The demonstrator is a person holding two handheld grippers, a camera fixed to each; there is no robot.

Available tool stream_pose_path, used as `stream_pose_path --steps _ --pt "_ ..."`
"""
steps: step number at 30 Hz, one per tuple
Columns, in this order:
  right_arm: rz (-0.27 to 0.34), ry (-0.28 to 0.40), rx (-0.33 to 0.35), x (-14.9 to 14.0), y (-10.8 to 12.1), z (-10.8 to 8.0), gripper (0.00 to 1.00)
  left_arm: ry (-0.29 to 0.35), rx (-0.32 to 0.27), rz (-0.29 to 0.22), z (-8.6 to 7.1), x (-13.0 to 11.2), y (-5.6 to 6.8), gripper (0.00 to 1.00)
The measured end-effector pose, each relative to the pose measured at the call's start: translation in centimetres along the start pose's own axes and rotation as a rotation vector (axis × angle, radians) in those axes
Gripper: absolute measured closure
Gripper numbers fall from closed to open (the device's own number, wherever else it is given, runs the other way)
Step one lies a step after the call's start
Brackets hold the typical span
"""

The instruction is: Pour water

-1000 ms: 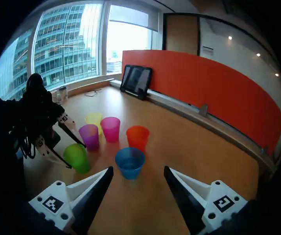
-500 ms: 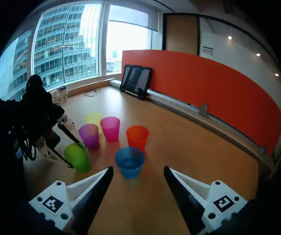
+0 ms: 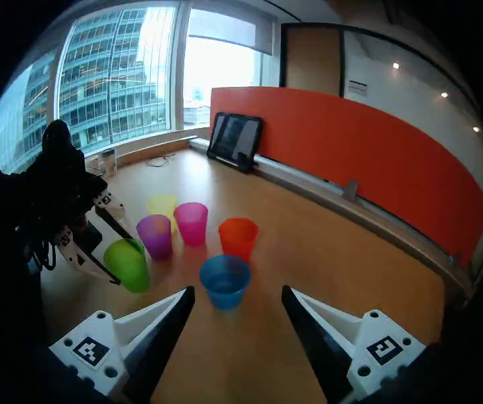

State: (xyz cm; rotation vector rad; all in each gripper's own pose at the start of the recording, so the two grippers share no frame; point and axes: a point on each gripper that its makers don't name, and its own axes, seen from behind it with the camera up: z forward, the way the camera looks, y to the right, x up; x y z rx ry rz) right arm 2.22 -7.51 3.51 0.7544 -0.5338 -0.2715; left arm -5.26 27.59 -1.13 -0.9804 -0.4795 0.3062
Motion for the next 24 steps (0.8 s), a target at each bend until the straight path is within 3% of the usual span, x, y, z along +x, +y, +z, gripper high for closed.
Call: stream_pose_path --steps 14,24 --pt "-0.003 0.004 0.008 -0.1 -0.5 0.4 0.00 0.056 0.016 0.003 -2.5 2.6 -0.2 0.13" --pt "-0.004 -0.010 0.009 -1.0 -0.6 1.3 0.00 0.112 0.050 0.022 -4.4 5.2 -1.3 0.13"
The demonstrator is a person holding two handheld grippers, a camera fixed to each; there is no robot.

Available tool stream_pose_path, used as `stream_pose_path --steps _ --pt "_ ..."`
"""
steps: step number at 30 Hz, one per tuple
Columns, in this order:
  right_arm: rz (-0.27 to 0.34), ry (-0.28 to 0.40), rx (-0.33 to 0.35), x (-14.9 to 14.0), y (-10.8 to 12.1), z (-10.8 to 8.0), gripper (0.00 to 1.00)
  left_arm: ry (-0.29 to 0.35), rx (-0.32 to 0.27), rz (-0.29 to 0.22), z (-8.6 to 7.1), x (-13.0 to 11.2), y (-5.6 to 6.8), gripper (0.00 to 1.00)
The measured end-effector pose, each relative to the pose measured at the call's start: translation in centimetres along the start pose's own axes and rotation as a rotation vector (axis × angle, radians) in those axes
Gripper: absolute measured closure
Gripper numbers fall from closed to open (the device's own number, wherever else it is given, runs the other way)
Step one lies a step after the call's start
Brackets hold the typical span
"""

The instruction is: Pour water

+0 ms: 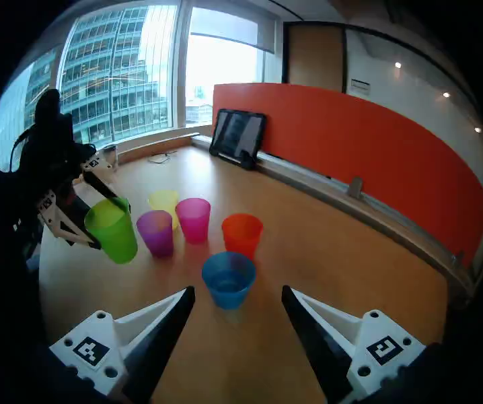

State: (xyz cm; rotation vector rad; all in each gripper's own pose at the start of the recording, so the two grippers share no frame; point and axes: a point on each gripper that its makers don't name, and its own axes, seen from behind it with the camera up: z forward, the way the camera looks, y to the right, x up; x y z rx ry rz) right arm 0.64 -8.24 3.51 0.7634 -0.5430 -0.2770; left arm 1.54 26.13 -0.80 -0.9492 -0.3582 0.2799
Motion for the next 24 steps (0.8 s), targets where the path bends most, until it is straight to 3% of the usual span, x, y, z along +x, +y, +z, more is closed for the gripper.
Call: stream_pose_path --steps 12,24 --pt "-0.008 -0.025 0.013 -1.2 -0.7 2.0 0.00 0.061 0.034 0.006 -1.6 2.4 -1.3 0.13" --pt "-0.020 -0.043 0.028 -2.2 -1.4 4.1 0.00 0.094 0.076 -0.016 -2.9 2.8 -2.7 0.12"
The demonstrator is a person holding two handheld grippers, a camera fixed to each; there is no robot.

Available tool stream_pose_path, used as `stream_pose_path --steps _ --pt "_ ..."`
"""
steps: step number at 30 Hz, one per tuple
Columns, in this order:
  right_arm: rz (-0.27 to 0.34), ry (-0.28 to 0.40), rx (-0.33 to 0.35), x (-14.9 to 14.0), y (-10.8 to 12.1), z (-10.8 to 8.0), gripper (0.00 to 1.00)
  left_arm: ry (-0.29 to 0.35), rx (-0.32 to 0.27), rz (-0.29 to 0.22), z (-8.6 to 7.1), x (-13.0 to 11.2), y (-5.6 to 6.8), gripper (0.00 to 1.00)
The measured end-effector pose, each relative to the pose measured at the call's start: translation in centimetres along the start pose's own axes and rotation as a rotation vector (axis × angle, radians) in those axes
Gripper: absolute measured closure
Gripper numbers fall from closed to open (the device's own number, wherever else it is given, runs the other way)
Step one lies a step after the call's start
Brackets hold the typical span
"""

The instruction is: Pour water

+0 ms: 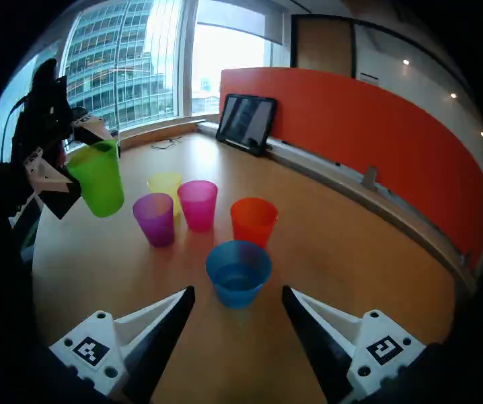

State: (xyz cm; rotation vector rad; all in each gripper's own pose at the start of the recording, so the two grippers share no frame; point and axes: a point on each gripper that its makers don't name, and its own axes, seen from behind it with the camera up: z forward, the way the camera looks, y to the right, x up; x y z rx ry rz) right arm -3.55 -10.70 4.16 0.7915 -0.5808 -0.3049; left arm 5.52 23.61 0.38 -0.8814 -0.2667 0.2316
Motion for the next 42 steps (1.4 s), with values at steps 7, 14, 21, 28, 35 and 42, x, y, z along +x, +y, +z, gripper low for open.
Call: stream_pose_path --steps 7,14,21,28,35,42 --pt "0.005 -0.002 0.008 -0.3 -0.2 1.4 0.00 0.030 0.029 -0.010 -0.9 0.8 -1.3 0.12" --pt "0.007 -0.018 0.008 -1.0 -0.1 3.1 0.00 0.055 0.052 -0.023 -1.9 1.6 -2.5 0.12" --pt "0.003 -0.036 0.005 -1.2 0.2 4.6 0.00 0.067 0.083 -0.021 -2.7 1.9 -3.6 0.12" --pt "-0.004 -0.051 0.005 -1.1 0.1 6.1 0.00 0.077 0.103 -0.028 -3.4 2.0 -4.3 0.12" --pt "-0.012 -0.054 0.003 -0.8 0.0 7.3 0.00 0.080 0.120 -0.029 -4.0 2.0 -5.0 0.12" --pt "-0.021 -0.059 -0.008 -0.8 0.0 8.1 0.01 0.081 0.128 -0.031 -4.6 1.9 -5.3 0.12"
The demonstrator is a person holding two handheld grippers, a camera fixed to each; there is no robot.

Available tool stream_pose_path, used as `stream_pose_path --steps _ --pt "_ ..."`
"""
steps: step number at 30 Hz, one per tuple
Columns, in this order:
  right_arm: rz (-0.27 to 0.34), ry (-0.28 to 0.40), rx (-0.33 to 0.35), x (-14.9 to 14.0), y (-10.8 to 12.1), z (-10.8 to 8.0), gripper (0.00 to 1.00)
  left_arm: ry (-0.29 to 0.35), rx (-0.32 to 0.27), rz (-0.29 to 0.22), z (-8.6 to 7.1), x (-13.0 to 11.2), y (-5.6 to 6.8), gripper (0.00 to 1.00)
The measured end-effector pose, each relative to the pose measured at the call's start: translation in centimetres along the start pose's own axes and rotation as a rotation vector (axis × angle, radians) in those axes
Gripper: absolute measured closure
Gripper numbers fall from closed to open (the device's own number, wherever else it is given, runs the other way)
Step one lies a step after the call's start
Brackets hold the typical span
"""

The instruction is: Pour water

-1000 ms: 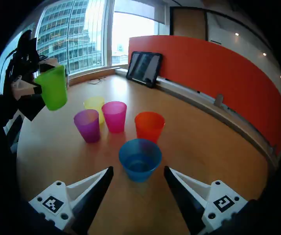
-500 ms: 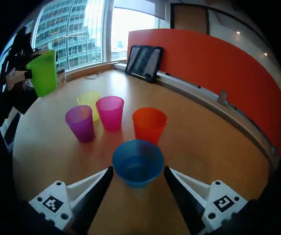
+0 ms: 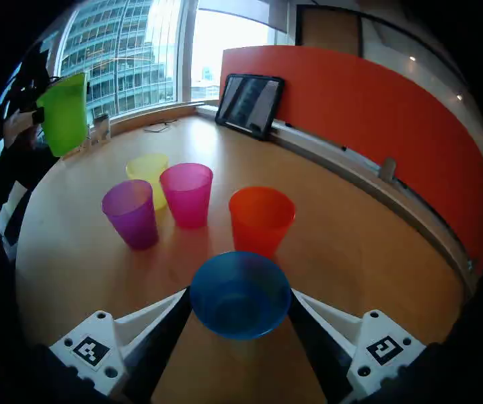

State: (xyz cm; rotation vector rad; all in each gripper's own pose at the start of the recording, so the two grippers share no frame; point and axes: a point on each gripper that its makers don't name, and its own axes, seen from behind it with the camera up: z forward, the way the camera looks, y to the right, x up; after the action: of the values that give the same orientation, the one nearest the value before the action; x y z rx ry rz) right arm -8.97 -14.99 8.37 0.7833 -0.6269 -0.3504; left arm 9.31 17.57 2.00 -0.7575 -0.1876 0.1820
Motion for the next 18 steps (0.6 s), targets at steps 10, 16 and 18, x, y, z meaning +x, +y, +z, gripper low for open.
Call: stream_pose_path --steps 10,16,18 --pt "0.015 0.028 -0.022 0.3 0.3 -0.1 0.07 0.001 0.003 0.001 -0.1 -0.2 0.0 0.12" --pt "0.047 0.086 -0.033 1.9 0.6 -1.4 0.08 0.002 0.003 -0.001 0.0 -0.3 -0.1 0.12" --pt "0.057 0.107 -0.035 2.6 0.7 -2.0 0.08 0.004 0.003 -0.002 0.0 -0.3 -0.2 0.12"
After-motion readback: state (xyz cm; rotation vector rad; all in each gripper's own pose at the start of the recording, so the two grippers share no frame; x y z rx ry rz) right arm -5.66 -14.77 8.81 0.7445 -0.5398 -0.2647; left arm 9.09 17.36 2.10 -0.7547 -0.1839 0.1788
